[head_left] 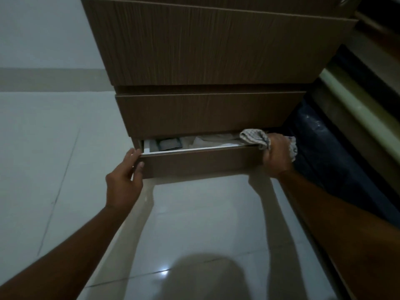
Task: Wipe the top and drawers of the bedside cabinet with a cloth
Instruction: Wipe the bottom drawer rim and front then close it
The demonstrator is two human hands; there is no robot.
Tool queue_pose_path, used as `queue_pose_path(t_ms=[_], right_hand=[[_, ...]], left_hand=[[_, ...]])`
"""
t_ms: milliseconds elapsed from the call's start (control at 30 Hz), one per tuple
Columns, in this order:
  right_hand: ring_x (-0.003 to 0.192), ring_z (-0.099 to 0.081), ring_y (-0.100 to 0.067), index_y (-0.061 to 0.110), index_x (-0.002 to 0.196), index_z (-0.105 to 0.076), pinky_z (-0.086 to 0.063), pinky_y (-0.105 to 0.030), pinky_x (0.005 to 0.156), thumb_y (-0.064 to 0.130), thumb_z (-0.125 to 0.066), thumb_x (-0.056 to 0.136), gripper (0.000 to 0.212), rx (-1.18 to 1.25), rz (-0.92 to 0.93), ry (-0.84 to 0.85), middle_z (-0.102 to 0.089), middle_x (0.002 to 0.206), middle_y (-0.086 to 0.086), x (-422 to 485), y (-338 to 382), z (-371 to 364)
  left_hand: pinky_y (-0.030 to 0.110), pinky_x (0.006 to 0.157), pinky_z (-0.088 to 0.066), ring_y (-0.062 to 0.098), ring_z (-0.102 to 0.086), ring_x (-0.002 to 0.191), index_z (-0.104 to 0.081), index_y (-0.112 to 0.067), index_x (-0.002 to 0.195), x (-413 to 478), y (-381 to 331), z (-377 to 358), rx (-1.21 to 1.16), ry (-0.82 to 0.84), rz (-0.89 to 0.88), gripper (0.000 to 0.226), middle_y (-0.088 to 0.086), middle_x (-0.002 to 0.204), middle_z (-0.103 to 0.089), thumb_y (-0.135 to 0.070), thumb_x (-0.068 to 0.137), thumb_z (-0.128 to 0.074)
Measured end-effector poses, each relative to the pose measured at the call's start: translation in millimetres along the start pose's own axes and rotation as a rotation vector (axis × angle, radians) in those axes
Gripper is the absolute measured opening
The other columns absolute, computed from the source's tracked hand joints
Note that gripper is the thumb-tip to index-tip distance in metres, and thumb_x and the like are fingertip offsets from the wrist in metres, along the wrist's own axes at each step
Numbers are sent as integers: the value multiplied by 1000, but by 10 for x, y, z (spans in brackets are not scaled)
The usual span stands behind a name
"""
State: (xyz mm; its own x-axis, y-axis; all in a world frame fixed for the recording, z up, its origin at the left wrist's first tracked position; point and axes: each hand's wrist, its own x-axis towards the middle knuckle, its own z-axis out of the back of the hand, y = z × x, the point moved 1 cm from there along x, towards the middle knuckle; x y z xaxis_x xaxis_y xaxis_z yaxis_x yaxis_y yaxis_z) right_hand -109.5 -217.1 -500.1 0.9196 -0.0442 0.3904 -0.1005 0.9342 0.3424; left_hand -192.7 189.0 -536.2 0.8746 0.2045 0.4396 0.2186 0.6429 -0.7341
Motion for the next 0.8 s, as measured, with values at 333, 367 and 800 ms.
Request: queue_pose_path(t_ms=[333, 367, 800], right_hand=[[115, -56, -21, -3, 123, -59, -39, -15, 105, 12, -40, 87, 43, 571, -232, -635, -61, 120, -26, 247, 476, 85], [115, -58, -22, 6, 124, -59, -44, -23, 105, 11, -42, 89, 39, 609, -200, -682, -62, 120, -23, 262, 590, 92], [109, -60, -32, 2, 82, -65, -51, -39, 95, -26, -58, 58, 38, 677, 308, -126, -60, 116, -15, -343, 1891, -794]], left_hand=[[25, 70, -54, 1, -60, 74, -65, -24, 99, 247, 9, 146, 63, -94, 127, 20, -2, 105, -62, -19, 86, -78], [27, 70, -55, 0, -59, 75, -63, -25, 98, 272, 17, 132, 50, -99, 143, 20, -4, 102, -62, -20, 85, -78], [42, 72, -60, 14, -65, 76, -62, -20, 87, 602, 172, -29, 60, -106, 228, 19, -9, 93, -65, -32, 87, -77]])
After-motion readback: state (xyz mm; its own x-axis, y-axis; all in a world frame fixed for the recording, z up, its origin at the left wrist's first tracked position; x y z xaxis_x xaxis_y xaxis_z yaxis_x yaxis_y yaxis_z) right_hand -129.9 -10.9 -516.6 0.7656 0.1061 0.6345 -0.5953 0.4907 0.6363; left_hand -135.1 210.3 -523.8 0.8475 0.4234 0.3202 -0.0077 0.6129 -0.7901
